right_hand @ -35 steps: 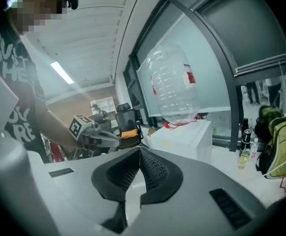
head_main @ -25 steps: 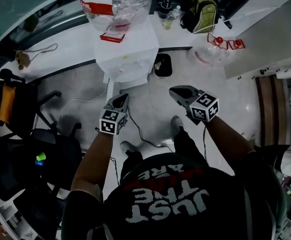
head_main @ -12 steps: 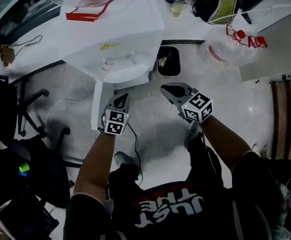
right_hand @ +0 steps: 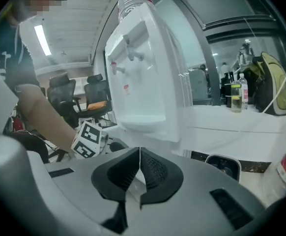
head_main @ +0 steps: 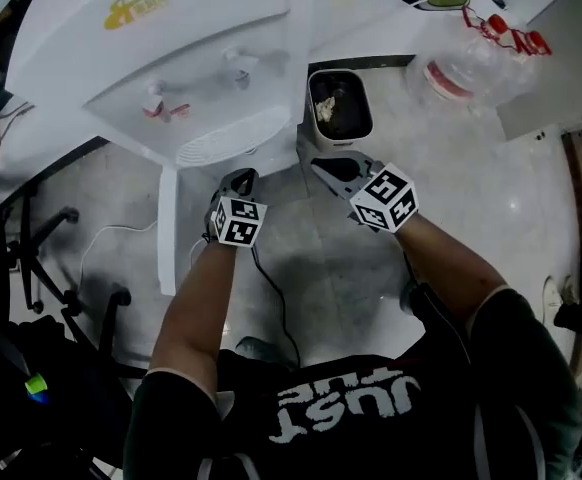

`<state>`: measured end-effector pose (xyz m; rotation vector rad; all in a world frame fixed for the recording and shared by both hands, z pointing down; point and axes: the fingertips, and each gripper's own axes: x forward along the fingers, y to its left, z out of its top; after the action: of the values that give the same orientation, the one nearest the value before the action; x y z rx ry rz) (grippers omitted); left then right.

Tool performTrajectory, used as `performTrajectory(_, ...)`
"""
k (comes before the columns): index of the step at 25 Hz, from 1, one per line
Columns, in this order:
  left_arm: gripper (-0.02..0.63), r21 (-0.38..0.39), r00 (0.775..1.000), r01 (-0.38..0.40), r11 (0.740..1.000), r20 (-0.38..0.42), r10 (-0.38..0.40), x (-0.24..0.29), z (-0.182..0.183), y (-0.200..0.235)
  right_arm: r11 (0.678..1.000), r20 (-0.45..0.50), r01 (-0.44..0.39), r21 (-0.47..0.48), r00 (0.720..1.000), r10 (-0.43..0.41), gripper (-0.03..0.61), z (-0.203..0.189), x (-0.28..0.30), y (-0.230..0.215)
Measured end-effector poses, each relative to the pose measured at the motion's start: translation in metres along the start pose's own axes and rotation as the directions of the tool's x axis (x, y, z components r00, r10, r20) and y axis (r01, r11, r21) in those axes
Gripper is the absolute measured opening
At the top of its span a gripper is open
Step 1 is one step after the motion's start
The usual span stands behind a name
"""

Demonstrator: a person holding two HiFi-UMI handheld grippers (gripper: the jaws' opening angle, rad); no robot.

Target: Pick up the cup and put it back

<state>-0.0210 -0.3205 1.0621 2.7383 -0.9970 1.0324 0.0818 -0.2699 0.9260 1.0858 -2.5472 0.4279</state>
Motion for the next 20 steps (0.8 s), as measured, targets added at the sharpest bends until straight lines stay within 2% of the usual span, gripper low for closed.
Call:
performTrajectory(5, 0.015, 0.123, 0.999, 0.014, 0.992, -0.05, -0.007, 0.056, -0.031, 0.005, 0.999, -0.026, 0.051, 0.004, 0.998, -0.051, 0.034, -0.044, 0.008, -0.001)
performTrajectory(9, 0.116, 0.274, 0.991, 0.029, 0.961, -0.13, 0.007, 0.091, -0.057, 0.013, 0.998, -0.071, 0.063, 0.012, 0.996, -0.062, 0.035, -0.073, 0.013, 0.004)
performTrajectory(12, 0.15, 0.347, 0.983, 0.032, 0.937, -0.182, 0.034, 0.11, -0.07, 0.025, 0.998, -0.085, 0.059, 0.022, 0.995, -0.057, 0.035, -0.083, 0.015, 0.007)
performTrajectory(14, 0.157, 0.415, 0.977, 0.04, 0.909, -0.209, 0.052, 0.122, -0.075, 0.031, 0.998, -0.088, 0.052, 0.026, 0.995, -0.05, 0.035, -0.087, 0.015, 0.006)
performTrajectory(17, 0.16, 0.52, 0.963, 0.068, 0.852, -0.257, 0.081, 0.142, -0.089, 0.038, 0.998, -0.094, 0.05, 0.029, 0.994, -0.047, 0.035, -0.091, 0.015, 0.0)
performTrajectory(20, 0.16, 0.582, 0.948, 0.094, 0.807, -0.3, 0.106, 0.156, -0.102, 0.041, 0.998, -0.099, 0.051, 0.037, 0.994, -0.048, 0.034, -0.097, 0.013, -0.004)
